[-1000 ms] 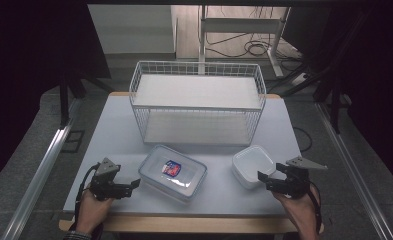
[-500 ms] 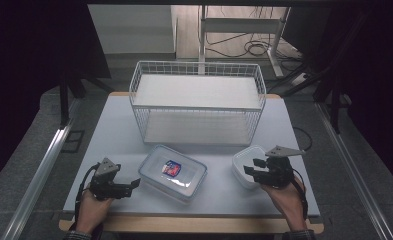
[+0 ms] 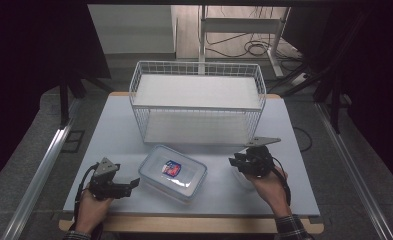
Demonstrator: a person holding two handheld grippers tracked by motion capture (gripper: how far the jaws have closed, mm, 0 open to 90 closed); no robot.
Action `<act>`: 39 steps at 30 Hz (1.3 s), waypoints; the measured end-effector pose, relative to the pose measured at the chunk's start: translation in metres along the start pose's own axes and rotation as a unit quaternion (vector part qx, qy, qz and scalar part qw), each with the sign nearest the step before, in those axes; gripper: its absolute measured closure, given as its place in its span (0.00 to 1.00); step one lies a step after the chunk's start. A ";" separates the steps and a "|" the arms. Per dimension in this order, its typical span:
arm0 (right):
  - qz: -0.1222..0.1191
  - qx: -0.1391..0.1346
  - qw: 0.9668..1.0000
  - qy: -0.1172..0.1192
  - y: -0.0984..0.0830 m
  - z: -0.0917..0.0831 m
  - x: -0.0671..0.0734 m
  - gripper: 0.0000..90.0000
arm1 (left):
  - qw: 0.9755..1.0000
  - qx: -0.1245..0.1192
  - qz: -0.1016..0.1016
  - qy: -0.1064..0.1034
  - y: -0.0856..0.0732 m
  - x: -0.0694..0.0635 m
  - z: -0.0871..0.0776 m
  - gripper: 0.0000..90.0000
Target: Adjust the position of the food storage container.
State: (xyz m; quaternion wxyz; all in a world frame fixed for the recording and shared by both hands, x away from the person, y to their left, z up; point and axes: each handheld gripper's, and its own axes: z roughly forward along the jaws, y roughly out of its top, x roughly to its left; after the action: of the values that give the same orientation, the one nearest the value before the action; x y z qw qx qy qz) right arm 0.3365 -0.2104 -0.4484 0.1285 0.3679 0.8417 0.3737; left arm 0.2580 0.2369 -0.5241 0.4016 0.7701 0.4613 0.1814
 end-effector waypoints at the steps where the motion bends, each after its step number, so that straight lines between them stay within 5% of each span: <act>1: -0.001 0.002 1.000 0.000 -0.001 0.001 0.001 0.85 | 1.000 0.000 0.000 0.000 0.000 0.000 0.000 0.08; 7: -0.007 0.029 1.000 0.007 -0.011 0.008 0.002 0.95 | 1.000 0.002 0.002 0.000 0.000 0.000 0.000 0.08; 16: -0.008 0.029 0.999 0.014 -0.015 0.009 0.001 0.99 | 1.000 0.004 0.001 -0.004 0.000 -0.001 0.001 0.08; 39: 0.055 0.013 0.996 -0.068 -0.030 -0.006 -0.050 0.97 | 1.000 0.015 0.000 -0.011 0.001 -0.003 0.004 0.09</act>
State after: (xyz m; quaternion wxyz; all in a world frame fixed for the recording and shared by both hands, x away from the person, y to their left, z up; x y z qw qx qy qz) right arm 0.3528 -0.2632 -0.4685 0.1596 0.4402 0.8142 0.3432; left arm 0.2596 0.2322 -0.5258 0.3954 0.7776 0.4598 0.1660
